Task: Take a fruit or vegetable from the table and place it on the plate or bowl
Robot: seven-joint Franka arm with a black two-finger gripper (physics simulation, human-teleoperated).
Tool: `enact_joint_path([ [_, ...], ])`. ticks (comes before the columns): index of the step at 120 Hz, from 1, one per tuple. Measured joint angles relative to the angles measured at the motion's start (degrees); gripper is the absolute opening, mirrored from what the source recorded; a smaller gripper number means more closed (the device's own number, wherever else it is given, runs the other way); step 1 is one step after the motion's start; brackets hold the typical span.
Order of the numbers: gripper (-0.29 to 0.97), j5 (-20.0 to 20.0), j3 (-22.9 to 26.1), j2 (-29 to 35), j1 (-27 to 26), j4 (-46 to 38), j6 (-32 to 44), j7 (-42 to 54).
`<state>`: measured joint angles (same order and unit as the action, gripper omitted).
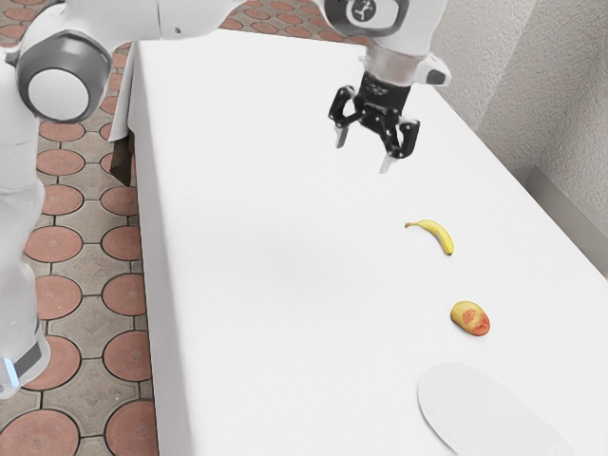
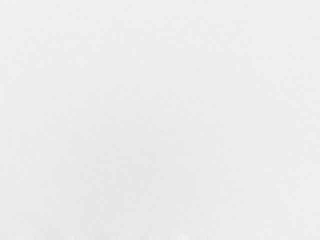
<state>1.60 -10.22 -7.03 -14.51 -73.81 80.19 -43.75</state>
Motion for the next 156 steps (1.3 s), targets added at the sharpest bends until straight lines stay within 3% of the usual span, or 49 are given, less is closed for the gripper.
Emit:
enact_joint_path([
  [27,0.68,0.66,0.69,-0.18,0.14,0.74,-2.57,-28.75],
  [58,0.68,2.83,2.28,-4.59,0.05,5.65,0.19,-50.88],
  [64,0.68,3.76,4.19,-7.94,2.64,7.84,0.65,-54.16],
  [69,0.68,4.41,9.56,-14.25,8.14,14.28,1.17,-56.69],
  [81,0.68,5.3,15.07,-25.65,16.11,21.96,6.11,-61.4],
  [99,0.68,5.76,16.61,-33.72,17.62,23.25,18.78,-66.83],
  [122,0.68,5.67,18.07,-34.79,17.69,23.27,29.93,-71.53],
  [156,0.68,5.62,21.57,-35.39,13.76,23.24,36.46,-75.99],
])
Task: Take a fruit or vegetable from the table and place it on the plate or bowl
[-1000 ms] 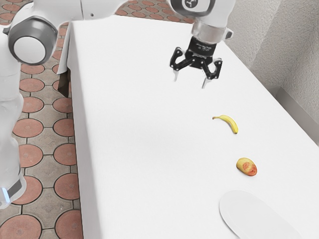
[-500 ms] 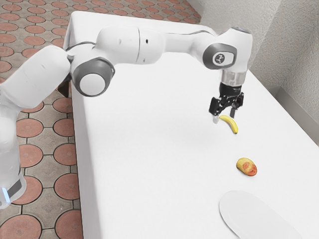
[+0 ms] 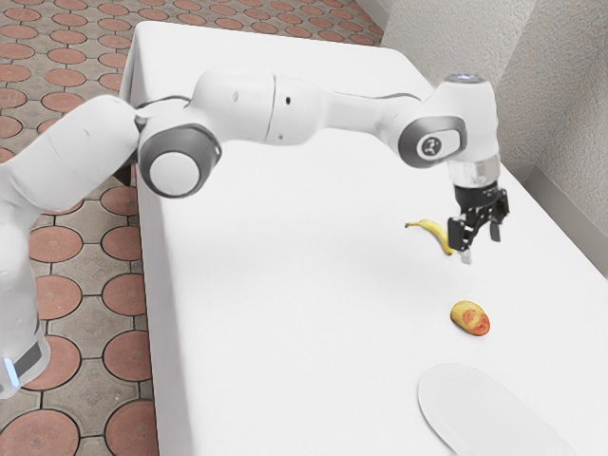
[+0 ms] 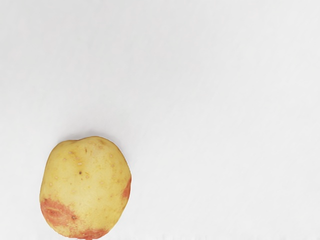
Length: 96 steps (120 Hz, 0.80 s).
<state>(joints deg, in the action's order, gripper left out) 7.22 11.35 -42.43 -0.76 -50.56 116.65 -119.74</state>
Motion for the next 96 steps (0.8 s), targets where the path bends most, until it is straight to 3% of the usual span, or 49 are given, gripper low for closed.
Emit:
enact_joint_path([
  [24,0.68,0.06,1.68,-0.83,-0.81,-0.45,3.05,-1.83],
  [38,0.68,0.56,1.63,1.35,-1.33,-5.33,5.03,-2.41],
  [96,0.68,13.81,-2.84,15.34,-2.98,-25.42,9.28,-3.27],
])
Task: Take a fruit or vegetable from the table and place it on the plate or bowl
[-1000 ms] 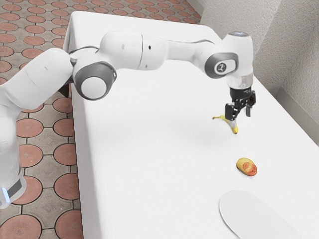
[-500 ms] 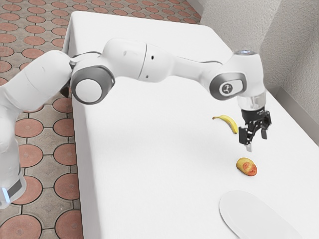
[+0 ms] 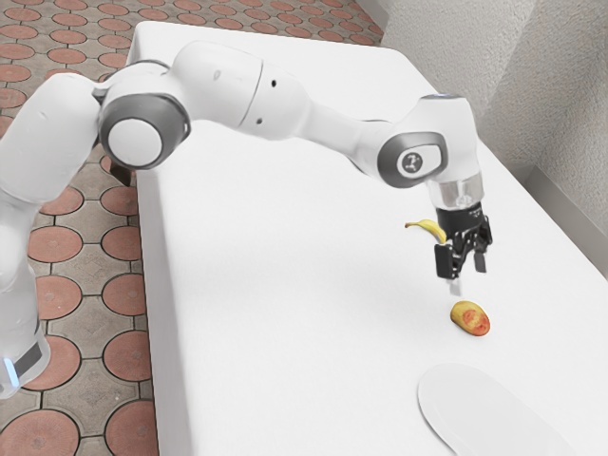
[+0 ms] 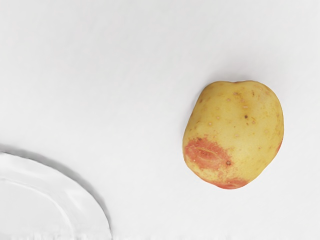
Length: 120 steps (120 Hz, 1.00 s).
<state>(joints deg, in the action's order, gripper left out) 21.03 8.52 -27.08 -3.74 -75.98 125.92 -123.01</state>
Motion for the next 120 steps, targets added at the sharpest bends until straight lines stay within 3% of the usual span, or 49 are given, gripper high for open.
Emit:
enact_joint_path([
  [44,0.68,1.61,-0.64,2.23,-0.17,-5.05,-2.54,0.03],
  [69,0.68,1.45,-1.47,1.52,3.08,-5.37,-2.8,2.06],
  [120,0.68,1.22,0.4,-7.85,3.74,5.79,-2.42,5.84],
])
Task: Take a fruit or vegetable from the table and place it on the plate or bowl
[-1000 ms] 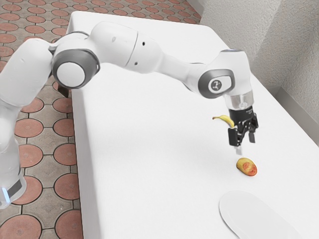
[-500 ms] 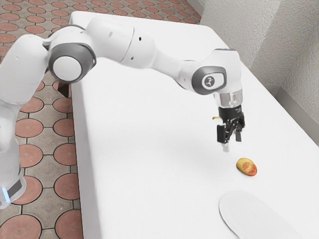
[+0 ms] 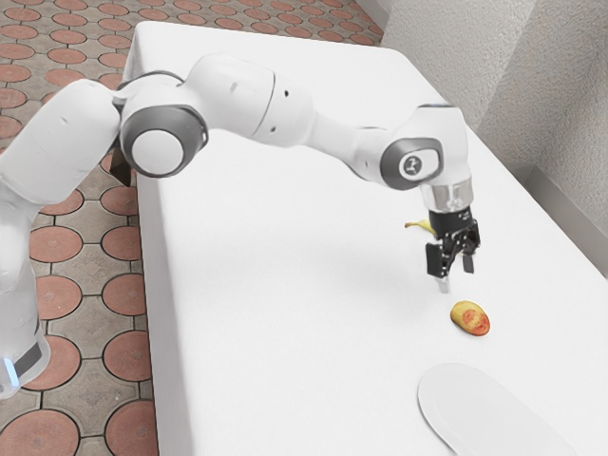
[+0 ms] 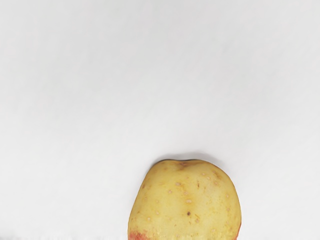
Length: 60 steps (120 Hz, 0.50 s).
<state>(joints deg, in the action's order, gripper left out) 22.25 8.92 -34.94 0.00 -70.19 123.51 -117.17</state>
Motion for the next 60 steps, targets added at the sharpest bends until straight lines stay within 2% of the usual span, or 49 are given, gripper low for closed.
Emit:
enact_joint_path([
  [60,0.68,-0.03,3.58,-6.68,0.9,3.68,1.77,3.43],
])
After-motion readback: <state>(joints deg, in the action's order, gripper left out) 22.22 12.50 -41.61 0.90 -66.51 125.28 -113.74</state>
